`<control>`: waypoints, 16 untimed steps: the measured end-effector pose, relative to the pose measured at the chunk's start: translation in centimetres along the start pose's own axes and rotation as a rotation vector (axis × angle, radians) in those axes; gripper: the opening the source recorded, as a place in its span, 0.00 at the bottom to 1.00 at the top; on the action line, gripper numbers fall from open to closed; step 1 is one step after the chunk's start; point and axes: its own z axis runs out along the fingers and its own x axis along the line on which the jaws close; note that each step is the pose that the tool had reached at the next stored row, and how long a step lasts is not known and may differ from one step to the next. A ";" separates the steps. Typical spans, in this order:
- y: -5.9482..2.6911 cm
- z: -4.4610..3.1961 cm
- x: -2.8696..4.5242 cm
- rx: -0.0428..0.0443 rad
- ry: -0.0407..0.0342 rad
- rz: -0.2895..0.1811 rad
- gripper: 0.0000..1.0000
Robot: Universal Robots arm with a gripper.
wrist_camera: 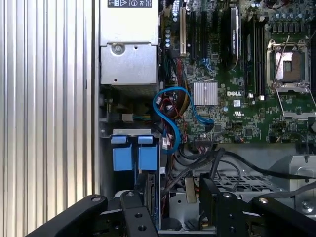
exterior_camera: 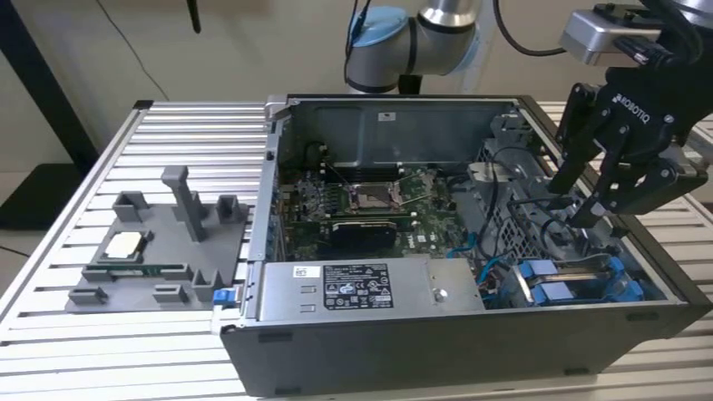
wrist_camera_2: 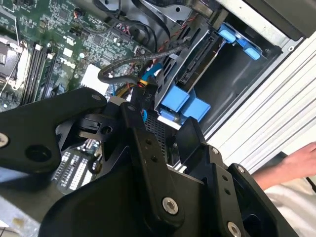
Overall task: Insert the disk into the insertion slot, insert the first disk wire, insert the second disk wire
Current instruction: 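Insert the first disk wire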
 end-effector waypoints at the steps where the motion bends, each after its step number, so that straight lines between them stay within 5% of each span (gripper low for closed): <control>1: 0.00 0.01 0.00 0.0000 -0.0001 0.000 0.55; 7: -0.01 0.06 0.00 -0.0001 -0.0012 0.000 0.55; 11: -0.02 0.23 0.00 -0.0002 -0.0088 -0.001 0.55; 13: -0.03 0.34 0.00 -0.0005 -0.0202 -0.002 0.55; 16: -0.04 0.46 0.00 -0.0013 -0.0526 -0.004 0.55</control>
